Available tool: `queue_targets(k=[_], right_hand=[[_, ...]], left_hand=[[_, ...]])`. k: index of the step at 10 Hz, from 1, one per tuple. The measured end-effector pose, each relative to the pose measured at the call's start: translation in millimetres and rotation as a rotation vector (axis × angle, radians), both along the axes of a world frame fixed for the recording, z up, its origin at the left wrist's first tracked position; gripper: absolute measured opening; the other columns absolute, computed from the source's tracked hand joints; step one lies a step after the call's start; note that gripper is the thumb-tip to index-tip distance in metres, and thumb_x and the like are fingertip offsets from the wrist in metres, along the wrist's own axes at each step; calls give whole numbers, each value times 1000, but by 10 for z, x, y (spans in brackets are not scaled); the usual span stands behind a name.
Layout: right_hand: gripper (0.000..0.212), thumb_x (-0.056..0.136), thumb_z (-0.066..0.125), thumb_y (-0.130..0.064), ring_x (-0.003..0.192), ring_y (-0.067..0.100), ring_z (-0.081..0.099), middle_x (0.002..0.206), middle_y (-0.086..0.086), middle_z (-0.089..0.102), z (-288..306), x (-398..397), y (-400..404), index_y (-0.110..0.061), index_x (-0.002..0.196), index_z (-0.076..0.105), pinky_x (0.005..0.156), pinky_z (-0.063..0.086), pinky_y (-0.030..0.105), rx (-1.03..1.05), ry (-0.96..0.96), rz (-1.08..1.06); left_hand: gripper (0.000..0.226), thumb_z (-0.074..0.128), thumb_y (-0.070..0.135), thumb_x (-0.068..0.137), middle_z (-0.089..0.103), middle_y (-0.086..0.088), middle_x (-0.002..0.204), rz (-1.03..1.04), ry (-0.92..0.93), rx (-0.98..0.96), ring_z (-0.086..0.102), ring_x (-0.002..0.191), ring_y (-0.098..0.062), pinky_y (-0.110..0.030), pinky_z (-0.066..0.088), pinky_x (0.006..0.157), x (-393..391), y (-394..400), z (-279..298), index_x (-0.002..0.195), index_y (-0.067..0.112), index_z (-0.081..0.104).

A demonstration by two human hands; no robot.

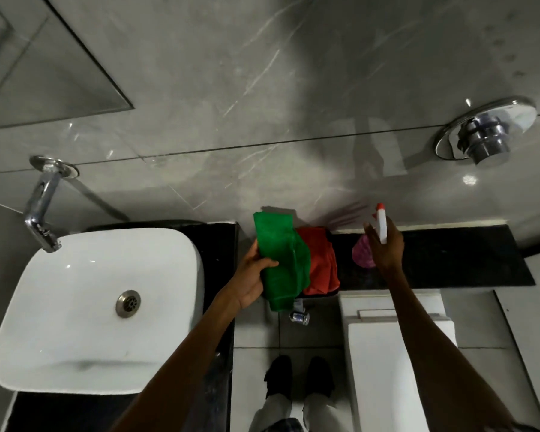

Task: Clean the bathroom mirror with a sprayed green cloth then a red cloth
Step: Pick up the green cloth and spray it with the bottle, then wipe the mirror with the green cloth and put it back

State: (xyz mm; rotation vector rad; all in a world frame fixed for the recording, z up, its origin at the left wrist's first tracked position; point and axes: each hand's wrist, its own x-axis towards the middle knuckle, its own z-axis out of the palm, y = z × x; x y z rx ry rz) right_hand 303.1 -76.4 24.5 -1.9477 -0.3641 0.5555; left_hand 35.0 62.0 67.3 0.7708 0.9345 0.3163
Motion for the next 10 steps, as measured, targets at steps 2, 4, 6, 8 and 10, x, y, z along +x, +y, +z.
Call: queue_targets(k=[2,4,6,8,10], right_hand=[[63,90,77,-10,109,42,70,117,25,72,0,-1,-187,-7,147,52,99,57,55,-103,52,52],[42,91,74,-8,114,43,67,126,31,67,27,-435,-556,5,129,60,88,58,46,-324,172,-148],[51,105,44,-46,119,44,63,141,37,56,1034,-1818,156,-8,133,64,108,51,56,22,485,286],[75,85,75,-58,130,44,63,146,26,60,2395,-2742,1146,-13,143,61,100,55,56,496,865,574],[32,88,69,-21,85,25,82,97,8,84,3835,-3424,2232,-9,118,71,63,65,33,824,423,414]], left_hand=[[71,50,-21,86,78,-7,117,18,6,-14,77,105,-21,-35,64,79,-144,45,-8,141,23,55],[70,51,-19,83,75,-11,123,-14,-78,44,75,109,-26,-36,64,83,-374,25,364,140,21,57],[67,56,-16,85,73,-11,130,-114,-164,71,74,114,-25,-36,63,88,-908,194,1024,137,24,65],[74,71,-9,82,64,-17,144,-248,-346,301,63,131,-37,-48,58,103,-1577,765,2038,146,26,55],[70,71,4,87,69,-9,139,-132,-326,845,66,128,-32,-37,60,97,-2245,1683,3308,149,27,47]])
